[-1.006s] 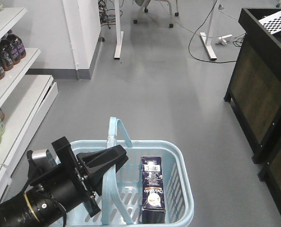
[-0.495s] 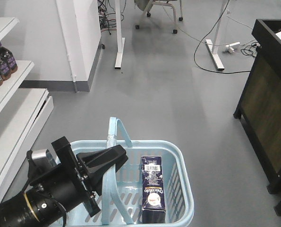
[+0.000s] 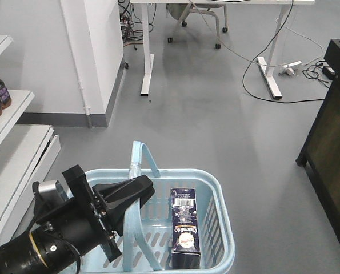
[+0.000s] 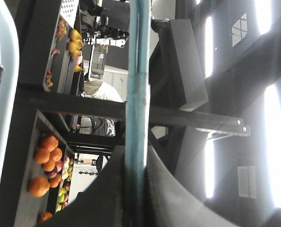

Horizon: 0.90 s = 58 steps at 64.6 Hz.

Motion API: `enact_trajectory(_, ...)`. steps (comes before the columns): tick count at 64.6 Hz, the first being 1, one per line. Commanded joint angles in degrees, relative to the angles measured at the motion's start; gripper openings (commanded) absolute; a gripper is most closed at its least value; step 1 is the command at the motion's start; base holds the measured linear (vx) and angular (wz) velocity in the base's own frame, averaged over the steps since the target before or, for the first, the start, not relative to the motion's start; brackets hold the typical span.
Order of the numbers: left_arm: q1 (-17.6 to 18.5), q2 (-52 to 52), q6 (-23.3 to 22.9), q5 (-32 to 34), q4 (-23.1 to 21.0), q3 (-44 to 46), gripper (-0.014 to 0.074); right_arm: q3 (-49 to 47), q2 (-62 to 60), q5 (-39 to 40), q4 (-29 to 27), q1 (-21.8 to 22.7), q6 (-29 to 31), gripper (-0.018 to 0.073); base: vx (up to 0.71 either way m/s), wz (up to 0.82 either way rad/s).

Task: Left arm holds basket, right arm returns cookies
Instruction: 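Drive across the open floor holding the basket in the left gripper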

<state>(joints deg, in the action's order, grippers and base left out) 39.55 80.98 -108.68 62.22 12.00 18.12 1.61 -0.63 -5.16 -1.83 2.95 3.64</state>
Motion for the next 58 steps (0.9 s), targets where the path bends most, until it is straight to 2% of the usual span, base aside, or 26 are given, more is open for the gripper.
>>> enact_trajectory(1, 0.42, -1.86, -0.03, 16.46, -1.09, 1.55, 0.0, 1.07, -0.7, 4.14, 0.01, 0.44, 0.34, -0.001, 0.39, 0.02)
enact_trajectory(58, 0.42, -1.86, -0.03, 16.46, -1.09, 1.55, 0.0, 1.07, -0.7, 4.14, 0.01, 0.44, 0.34, -0.001, 0.32, 0.08)
